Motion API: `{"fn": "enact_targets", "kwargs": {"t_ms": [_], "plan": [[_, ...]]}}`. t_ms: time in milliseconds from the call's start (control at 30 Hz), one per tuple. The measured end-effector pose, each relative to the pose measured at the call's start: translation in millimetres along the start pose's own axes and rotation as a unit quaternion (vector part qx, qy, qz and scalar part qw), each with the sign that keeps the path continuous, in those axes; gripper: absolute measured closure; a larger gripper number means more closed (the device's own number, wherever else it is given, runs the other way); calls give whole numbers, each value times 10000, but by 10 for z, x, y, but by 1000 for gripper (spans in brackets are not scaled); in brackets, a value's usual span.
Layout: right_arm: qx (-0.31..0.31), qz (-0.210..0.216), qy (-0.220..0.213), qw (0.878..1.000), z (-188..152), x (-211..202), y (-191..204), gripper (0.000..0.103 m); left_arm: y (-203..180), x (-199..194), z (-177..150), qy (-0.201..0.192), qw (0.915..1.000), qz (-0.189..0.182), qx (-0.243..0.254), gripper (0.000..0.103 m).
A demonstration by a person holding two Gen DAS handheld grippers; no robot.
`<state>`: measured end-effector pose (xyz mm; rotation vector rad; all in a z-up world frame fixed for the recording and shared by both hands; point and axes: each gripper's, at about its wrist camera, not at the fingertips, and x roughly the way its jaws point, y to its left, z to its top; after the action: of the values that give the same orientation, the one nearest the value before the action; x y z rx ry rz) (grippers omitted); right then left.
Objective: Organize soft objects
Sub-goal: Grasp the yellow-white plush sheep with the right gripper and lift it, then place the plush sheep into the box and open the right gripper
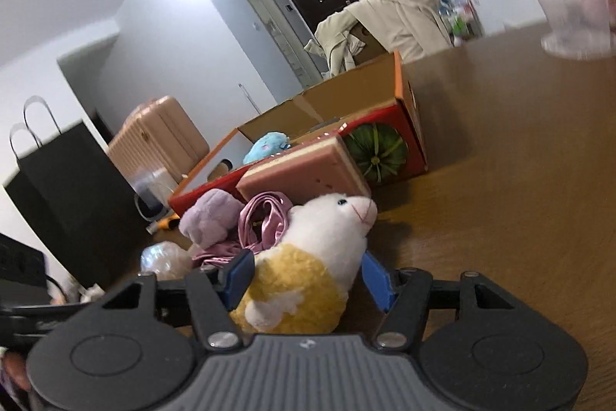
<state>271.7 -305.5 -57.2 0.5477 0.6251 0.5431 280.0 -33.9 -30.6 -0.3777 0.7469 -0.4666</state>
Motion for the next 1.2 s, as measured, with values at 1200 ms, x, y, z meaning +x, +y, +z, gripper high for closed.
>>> {"fn": "enact_targets", "kwargs": {"t_ms": [1200], "plan": [[-750, -699, 37, 9947, 1550, 1071, -10, 60, 131, 1033, 1552, -22, 9995, 85, -292, 46]]}}
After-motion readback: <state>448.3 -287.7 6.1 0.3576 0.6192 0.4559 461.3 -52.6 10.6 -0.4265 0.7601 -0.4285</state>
